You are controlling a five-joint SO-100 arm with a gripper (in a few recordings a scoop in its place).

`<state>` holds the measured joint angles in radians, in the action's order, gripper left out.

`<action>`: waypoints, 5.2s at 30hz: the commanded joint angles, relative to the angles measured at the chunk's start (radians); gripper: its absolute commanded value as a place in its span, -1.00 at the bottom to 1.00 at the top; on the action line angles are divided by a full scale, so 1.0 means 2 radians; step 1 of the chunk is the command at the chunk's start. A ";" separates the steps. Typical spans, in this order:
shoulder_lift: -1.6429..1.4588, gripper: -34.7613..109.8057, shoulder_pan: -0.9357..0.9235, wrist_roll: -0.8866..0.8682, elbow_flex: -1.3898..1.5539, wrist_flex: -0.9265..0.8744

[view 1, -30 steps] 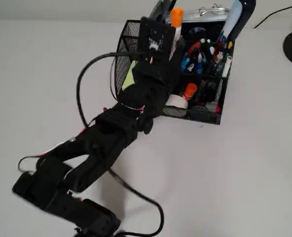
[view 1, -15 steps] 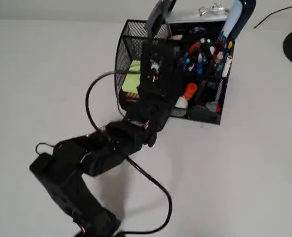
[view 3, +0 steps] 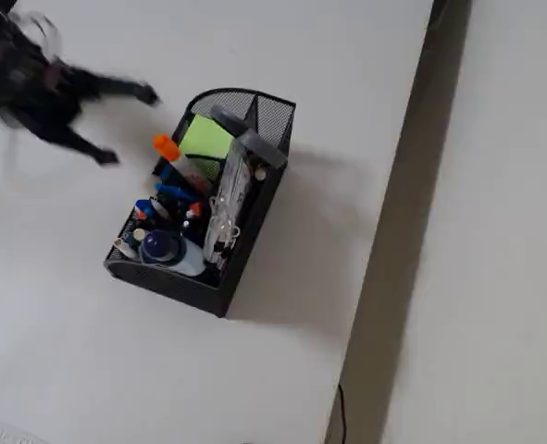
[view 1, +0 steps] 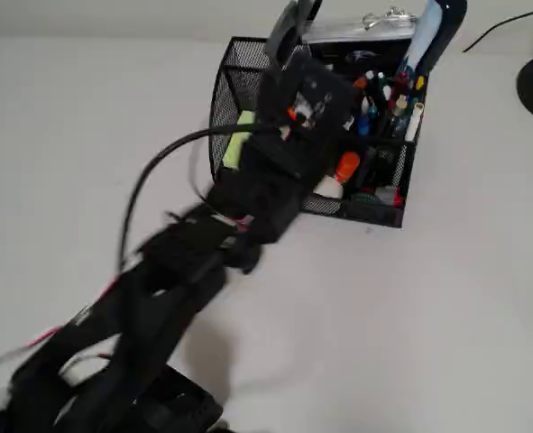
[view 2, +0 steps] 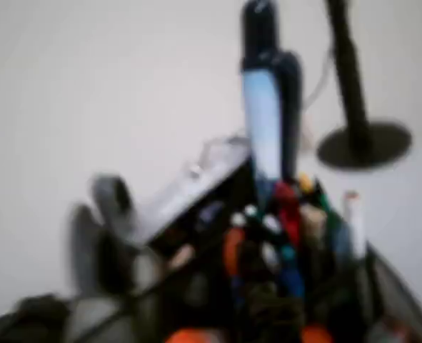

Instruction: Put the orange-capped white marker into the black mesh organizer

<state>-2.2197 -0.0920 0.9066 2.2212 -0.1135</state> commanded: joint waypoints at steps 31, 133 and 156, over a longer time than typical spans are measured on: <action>-0.535 -0.51 0.029 -0.402 0.384 -0.545; -0.535 -0.52 0.029 -0.402 0.384 -0.545; -0.535 -0.52 0.029 -0.402 0.384 -0.545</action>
<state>-3.2797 -0.0291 0.0936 2.9928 -1.2026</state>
